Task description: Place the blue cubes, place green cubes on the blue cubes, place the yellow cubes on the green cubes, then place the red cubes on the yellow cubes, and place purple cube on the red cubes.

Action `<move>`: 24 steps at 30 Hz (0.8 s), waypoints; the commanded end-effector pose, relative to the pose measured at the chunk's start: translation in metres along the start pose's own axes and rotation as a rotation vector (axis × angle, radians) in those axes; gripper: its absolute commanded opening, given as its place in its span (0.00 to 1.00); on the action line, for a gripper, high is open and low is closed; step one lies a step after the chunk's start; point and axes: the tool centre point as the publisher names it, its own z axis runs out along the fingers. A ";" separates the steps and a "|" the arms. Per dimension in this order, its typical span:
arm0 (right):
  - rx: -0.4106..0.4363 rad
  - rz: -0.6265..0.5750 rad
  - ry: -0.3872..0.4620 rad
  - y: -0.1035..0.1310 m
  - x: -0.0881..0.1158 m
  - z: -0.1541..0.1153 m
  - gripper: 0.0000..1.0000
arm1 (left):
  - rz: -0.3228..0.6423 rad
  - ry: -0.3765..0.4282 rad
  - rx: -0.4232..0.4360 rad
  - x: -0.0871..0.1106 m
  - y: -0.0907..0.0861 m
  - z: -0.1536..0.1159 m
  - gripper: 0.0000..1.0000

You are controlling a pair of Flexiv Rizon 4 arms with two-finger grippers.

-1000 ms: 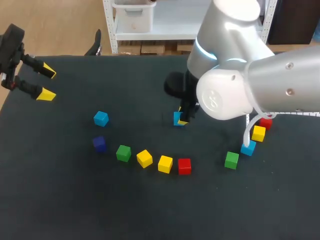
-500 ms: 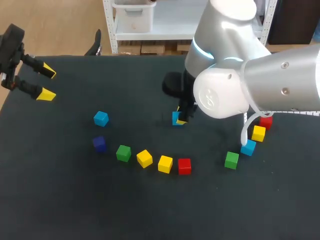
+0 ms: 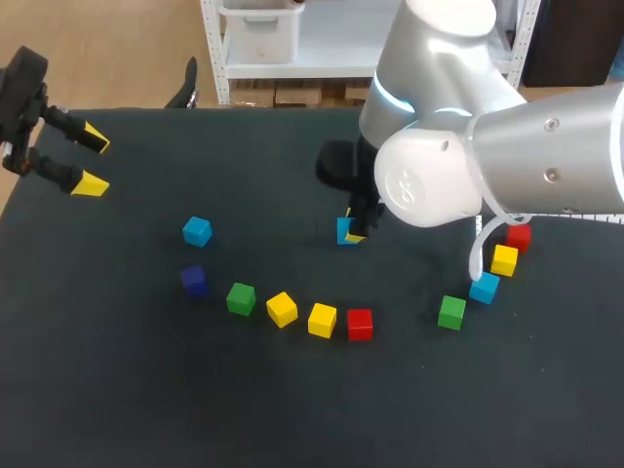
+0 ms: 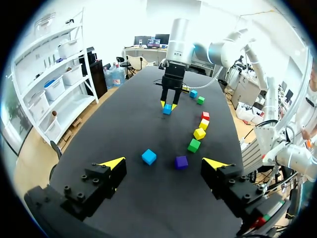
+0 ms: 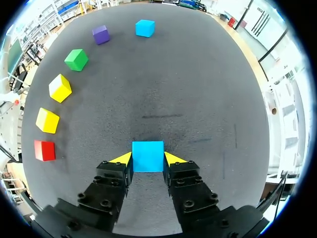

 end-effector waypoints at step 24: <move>-0.012 -0.004 -0.001 -0.004 0.000 0.002 0.18 | 0.003 -0.002 0.003 0.001 0.002 0.000 1.00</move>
